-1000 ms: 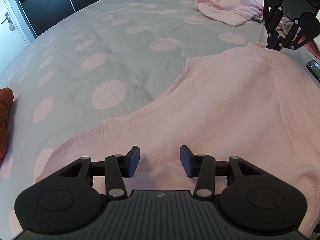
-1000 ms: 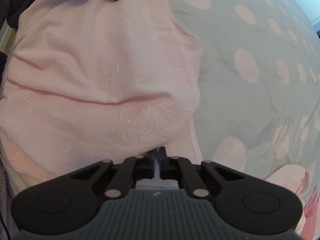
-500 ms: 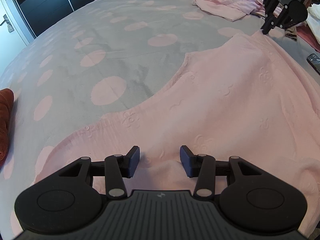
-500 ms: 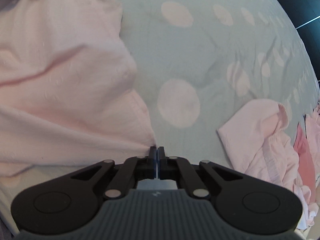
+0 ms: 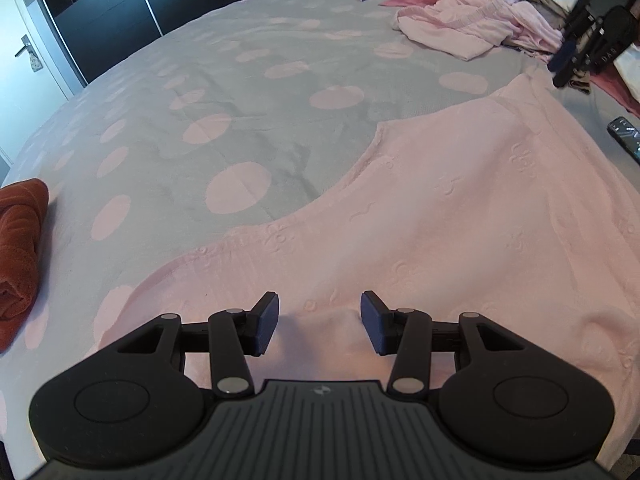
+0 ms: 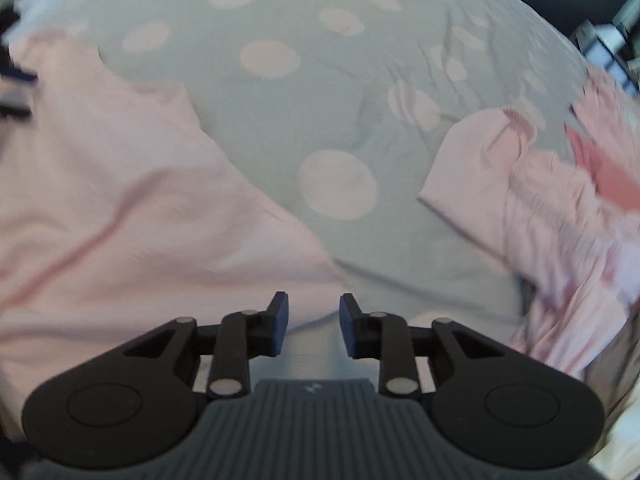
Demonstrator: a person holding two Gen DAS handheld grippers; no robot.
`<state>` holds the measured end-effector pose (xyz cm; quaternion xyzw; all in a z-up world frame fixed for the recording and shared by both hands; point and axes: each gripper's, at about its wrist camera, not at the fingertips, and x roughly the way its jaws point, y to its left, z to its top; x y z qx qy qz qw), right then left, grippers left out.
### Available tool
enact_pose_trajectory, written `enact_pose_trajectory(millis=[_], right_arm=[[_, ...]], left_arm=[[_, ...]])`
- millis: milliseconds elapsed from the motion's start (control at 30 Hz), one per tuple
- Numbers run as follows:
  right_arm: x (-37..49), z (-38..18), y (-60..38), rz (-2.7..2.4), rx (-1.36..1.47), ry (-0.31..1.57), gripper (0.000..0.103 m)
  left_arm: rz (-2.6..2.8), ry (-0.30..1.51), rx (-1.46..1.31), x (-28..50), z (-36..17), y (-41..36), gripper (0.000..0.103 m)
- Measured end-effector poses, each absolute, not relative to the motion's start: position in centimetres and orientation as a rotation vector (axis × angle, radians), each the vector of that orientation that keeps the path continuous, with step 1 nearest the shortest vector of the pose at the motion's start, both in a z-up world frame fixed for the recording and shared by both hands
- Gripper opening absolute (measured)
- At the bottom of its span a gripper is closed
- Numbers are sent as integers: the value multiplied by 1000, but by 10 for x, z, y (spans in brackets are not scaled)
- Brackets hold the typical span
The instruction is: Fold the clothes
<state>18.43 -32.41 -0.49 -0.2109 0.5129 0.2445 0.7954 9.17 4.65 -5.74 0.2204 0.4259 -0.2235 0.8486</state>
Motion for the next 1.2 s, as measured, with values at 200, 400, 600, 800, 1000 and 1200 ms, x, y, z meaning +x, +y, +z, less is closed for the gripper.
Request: enact_pose_trajectory(millis=[200, 400, 600, 800, 1000, 1200], right_arm=[[136, -24, -326, 427, -42, 1194, 50], [97, -48, -326, 348, 140, 1248, 67], [86, -72, -331, 324, 296, 1267, 67], [102, -92, -333, 338, 488, 1247, 68], [116, -95, -325, 371, 576, 1220, 23], [117, -70, -309, 364, 555, 1194, 8]], left_arm=[[-508, 885, 427, 65, -48, 51, 43], [-554, 869, 426, 37, -40, 41, 43], [-557, 878, 390, 26, -39, 27, 43], [-525, 865, 400, 23, -37, 24, 43], [-448, 870, 396, 28, -35, 40, 43], [-327, 910, 335, 36, -37, 81, 43]])
